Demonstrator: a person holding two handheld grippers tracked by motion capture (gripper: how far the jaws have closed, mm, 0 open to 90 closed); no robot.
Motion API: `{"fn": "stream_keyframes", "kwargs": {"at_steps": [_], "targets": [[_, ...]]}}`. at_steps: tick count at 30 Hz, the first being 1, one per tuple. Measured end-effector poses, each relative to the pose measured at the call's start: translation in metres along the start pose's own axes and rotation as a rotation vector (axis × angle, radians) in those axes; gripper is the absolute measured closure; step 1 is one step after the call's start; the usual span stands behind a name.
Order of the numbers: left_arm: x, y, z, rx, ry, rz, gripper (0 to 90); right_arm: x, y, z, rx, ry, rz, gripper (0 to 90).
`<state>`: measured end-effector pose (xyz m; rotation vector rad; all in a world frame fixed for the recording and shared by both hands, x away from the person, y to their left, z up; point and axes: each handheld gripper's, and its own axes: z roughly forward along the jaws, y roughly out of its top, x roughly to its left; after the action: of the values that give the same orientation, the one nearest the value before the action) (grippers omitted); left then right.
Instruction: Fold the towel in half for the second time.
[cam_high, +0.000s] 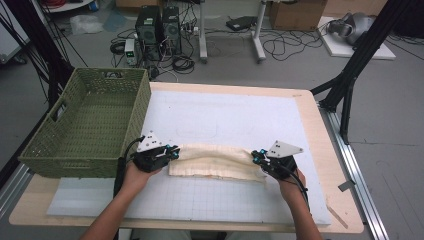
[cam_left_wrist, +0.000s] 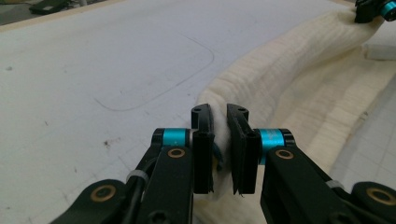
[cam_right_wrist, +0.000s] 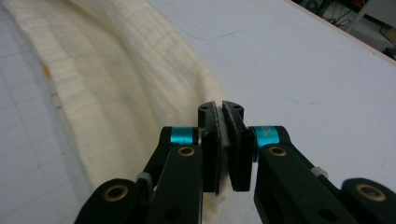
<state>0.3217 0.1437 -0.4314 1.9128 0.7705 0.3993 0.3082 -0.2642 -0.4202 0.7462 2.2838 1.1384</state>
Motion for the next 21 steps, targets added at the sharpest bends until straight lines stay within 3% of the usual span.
{"fn": "stream_keyframes", "kwargs": {"at_steps": [7,9,12,15,18,21], "targets": [[-0.006,-0.012,-0.006,0.025,-0.011,0.003,78.0,0.012,-0.01,-0.009,-0.009,0.014,-0.005,85.8],[-0.006,-0.014,-0.007,0.041,-0.005,0.002,73.5,0.015,-0.014,-0.011,-0.005,0.018,-0.004,85.7],[-0.004,-0.014,-0.011,0.045,0.002,-0.05,57.4,0.019,-0.018,-0.012,0.001,0.027,-0.013,85.7],[-0.003,-0.004,-0.019,-0.024,-0.015,-0.104,42.1,0.023,-0.022,-0.013,0.014,0.036,-0.016,85.8],[-0.004,0.008,-0.023,-0.084,-0.033,-0.096,40.7,0.024,-0.024,-0.015,0.015,0.041,-0.015,85.8],[-0.007,0.017,-0.02,-0.112,-0.058,-0.101,41.1,0.026,-0.023,-0.017,0.014,0.051,-0.02,85.8]]}}
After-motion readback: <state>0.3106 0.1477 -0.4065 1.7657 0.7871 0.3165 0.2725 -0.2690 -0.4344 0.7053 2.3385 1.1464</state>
